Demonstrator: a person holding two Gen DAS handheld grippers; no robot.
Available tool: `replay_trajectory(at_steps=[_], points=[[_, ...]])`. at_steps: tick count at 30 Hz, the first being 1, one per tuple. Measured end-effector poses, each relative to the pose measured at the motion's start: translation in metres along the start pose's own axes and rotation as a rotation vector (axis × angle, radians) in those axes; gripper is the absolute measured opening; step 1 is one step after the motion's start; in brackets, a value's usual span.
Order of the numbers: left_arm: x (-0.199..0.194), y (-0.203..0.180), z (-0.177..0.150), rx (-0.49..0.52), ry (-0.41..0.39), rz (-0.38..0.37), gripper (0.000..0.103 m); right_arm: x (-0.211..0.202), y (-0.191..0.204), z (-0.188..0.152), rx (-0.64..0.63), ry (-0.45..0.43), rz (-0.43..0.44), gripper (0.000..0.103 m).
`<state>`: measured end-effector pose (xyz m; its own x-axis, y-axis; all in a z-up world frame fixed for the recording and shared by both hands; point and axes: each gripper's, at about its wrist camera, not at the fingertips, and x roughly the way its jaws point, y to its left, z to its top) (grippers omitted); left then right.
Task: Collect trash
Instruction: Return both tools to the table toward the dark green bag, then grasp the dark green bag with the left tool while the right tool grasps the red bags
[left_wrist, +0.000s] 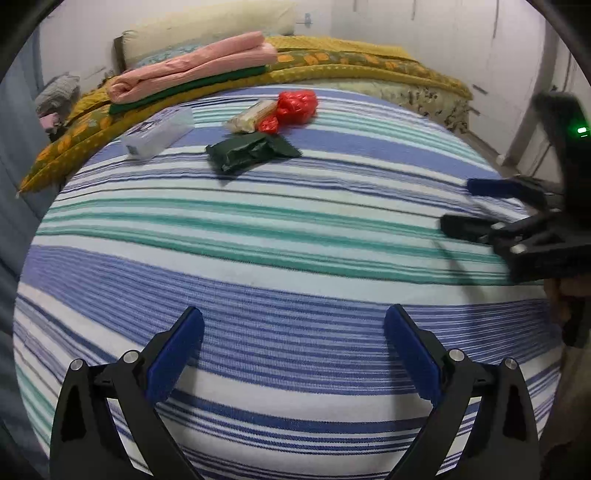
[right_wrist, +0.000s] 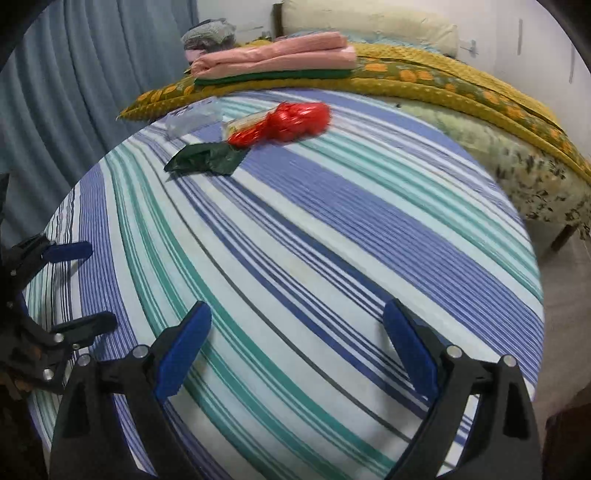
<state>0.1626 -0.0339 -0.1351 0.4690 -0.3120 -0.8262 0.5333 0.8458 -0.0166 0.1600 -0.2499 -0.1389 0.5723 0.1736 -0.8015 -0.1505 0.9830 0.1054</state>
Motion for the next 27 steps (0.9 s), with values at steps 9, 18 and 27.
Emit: replay_trajectory(at_steps=[9, 18, 27], points=[[0.014, 0.014, 0.041, 0.172, -0.03, -0.011, 0.098, 0.008, 0.011, -0.002, -0.055, 0.013, -0.027, 0.098], [0.057, 0.051, 0.124, 0.198, -0.021, -0.066, 0.098, 0.009, 0.01, -0.001, -0.052, 0.015, -0.024, 0.099], [0.099, 0.052, 0.137, 0.299, 0.015, -0.15, 0.09, 0.008, 0.01, -0.001, -0.052, 0.015, -0.024, 0.099]])
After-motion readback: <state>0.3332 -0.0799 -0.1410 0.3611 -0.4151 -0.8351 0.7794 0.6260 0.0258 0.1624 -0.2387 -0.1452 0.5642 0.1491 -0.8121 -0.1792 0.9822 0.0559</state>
